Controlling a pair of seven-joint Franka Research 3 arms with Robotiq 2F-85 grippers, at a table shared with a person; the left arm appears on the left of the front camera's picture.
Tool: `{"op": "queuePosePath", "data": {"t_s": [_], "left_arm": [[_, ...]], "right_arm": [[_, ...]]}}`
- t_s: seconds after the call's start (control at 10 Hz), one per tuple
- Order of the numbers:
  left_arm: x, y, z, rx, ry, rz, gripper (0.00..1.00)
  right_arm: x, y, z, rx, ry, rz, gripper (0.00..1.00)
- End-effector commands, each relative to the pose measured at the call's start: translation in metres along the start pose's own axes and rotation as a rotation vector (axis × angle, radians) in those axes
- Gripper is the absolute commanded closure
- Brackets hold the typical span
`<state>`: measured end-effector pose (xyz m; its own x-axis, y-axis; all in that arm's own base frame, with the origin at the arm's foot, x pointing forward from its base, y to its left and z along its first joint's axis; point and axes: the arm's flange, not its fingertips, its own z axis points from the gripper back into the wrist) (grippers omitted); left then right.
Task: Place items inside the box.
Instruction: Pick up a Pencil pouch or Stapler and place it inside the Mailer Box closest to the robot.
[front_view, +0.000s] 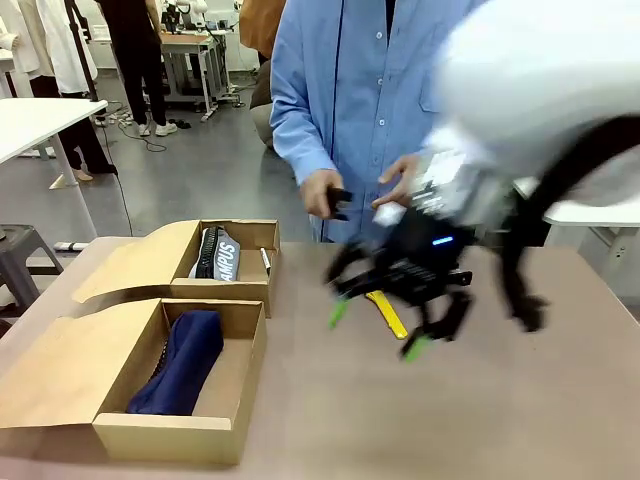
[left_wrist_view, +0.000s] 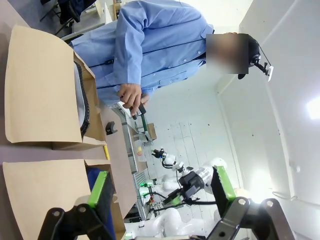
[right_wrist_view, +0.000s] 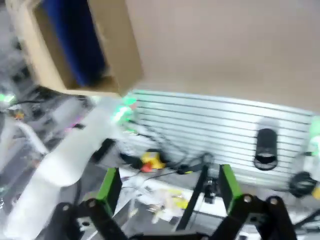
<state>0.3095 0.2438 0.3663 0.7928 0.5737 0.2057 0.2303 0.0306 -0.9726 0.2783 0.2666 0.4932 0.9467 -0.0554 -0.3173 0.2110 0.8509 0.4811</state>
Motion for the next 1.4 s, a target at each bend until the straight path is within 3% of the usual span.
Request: {"op": "queuePosePath", "data": {"t_s": [0.0, 0.1, 0.4, 0.5, 0.6, 0.7, 0.8, 0.9, 1.3], "left_arm": [[-0.001, -0.002, -0.001, -0.015, 0.004, -0.012, 0.00], [-0.001, -0.002, -0.001, -0.015, 0.004, -0.012, 0.00], [-0.001, -0.002, -0.001, -0.015, 0.004, -0.012, 0.00], [-0.001, -0.002, -0.001, -0.015, 0.004, -0.012, 0.00], [-0.001, -0.002, -0.001, -0.015, 0.004, -0.012, 0.00], [-0.001, -0.002, -0.001, -0.015, 0.004, -0.012, 0.00], [-0.001, -0.002, -0.001, -0.015, 0.004, -0.012, 0.00], [-0.001, -0.002, -0.001, -0.015, 0.004, -0.012, 0.00], [-0.001, -0.002, -0.001, -0.015, 0.004, -0.012, 0.00]], "right_arm": [[0.001, -0.120, 0.051, 0.252, -0.023, -0.086, 0.00], [0.011, -0.168, 0.069, 0.367, -0.050, -0.168, 0.00], [0.039, -0.291, 0.095, 0.978, -0.094, -0.144, 0.00], [0.050, -0.318, 0.082, 1.063, -0.091, -0.146, 0.00], [0.055, -0.337, 0.060, 1.141, -0.046, -0.047, 0.00], [0.054, -0.344, 0.033, 1.149, -0.132, -0.041, 0.00], [0.048, -0.338, 0.016, 1.097, -0.284, -0.140, 0.00], [0.074, -0.356, 0.113, 1.140, -0.156, -0.145, 0.00], [0.074, -0.356, 0.113, 1.140, -0.156, -0.145, 0.00]]}}
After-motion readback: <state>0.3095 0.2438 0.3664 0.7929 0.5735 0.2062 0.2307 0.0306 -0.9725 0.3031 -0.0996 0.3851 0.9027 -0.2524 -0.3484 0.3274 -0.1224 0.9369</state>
